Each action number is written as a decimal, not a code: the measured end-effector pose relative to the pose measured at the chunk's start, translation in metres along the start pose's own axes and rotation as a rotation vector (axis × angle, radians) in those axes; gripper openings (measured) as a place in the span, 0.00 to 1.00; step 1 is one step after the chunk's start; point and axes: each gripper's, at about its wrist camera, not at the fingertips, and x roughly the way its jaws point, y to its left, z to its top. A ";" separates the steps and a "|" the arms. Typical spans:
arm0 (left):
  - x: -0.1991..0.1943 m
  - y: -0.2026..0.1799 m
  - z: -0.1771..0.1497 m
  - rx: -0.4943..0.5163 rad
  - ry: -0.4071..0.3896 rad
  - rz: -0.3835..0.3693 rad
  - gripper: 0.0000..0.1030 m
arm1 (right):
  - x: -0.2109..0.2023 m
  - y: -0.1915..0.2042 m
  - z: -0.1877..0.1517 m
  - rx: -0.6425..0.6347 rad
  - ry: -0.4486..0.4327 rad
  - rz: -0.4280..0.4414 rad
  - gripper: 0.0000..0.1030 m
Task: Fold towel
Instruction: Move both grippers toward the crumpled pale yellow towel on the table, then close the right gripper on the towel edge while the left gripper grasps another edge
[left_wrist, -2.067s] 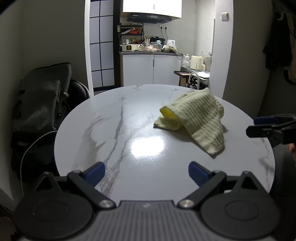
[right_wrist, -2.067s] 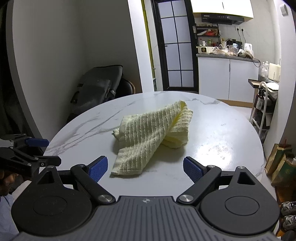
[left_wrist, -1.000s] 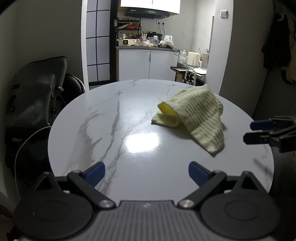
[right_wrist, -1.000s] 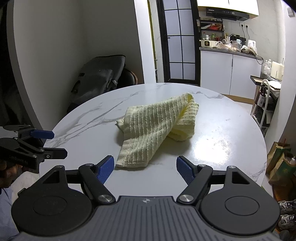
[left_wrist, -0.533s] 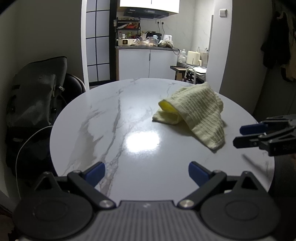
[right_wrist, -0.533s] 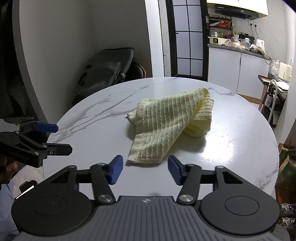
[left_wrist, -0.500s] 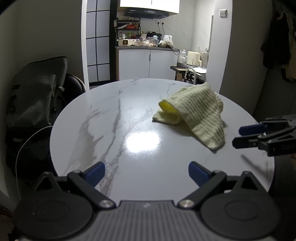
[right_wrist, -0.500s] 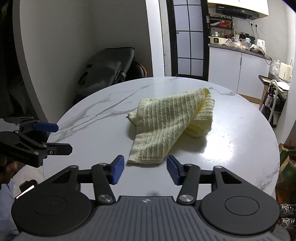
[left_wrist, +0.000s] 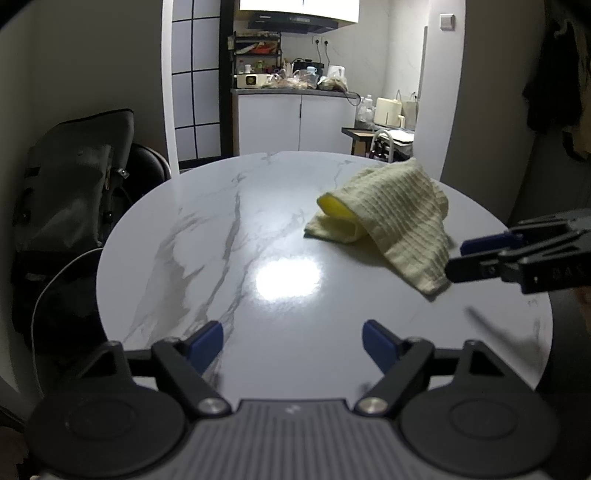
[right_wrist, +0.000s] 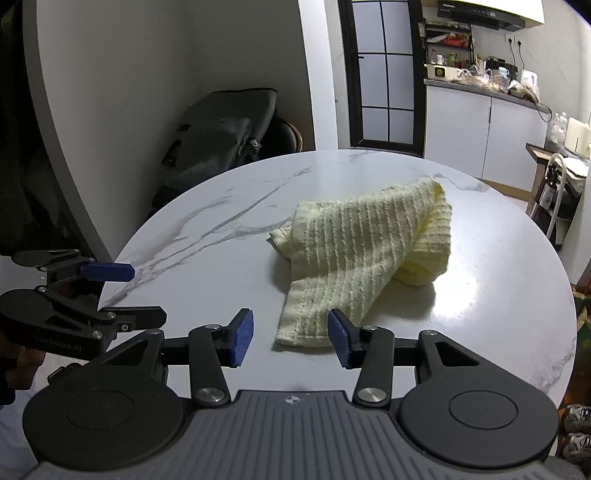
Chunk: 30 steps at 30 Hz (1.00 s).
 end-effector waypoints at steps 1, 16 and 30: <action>0.000 0.000 0.000 0.002 0.001 0.000 0.82 | 0.001 0.001 0.000 -0.001 0.002 -0.001 0.48; -0.003 0.005 -0.003 -0.003 0.014 0.021 0.82 | 0.016 0.012 0.000 -0.022 0.030 -0.018 0.50; -0.004 -0.003 -0.006 0.007 0.021 0.031 0.83 | 0.027 0.005 -0.008 -0.026 0.061 -0.071 0.12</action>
